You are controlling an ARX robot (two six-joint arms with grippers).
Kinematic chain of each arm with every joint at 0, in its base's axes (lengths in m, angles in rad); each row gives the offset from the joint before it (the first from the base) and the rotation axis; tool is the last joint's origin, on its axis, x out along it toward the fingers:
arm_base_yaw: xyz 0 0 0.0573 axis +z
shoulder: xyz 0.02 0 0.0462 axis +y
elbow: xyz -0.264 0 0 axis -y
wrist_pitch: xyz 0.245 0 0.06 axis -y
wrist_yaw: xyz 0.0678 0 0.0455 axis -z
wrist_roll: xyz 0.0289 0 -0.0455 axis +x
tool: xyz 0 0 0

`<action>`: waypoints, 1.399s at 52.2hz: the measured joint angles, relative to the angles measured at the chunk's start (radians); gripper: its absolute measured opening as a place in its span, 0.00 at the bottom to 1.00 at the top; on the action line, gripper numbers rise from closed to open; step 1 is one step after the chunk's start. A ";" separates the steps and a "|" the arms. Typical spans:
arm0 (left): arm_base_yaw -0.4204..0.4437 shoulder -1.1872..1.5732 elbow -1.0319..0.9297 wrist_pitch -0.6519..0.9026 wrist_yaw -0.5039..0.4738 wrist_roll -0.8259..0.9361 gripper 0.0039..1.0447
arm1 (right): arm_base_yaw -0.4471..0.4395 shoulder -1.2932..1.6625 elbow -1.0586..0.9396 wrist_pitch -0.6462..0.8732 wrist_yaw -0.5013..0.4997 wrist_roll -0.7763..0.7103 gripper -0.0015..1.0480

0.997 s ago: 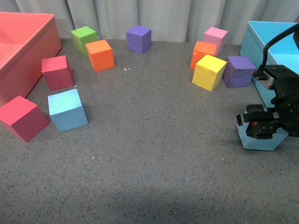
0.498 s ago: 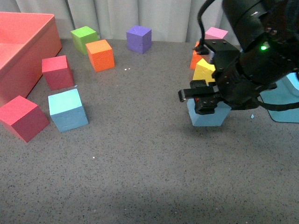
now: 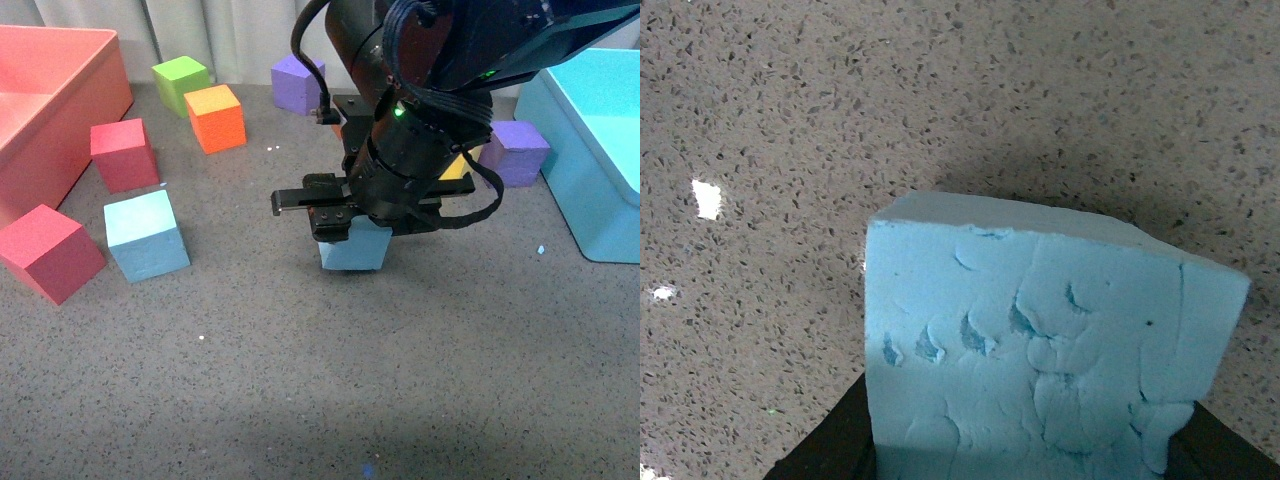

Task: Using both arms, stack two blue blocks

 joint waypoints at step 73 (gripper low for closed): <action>0.000 0.000 0.000 0.000 -0.002 0.000 0.94 | -0.136 -0.453 -0.878 1.565 0.376 -0.232 0.37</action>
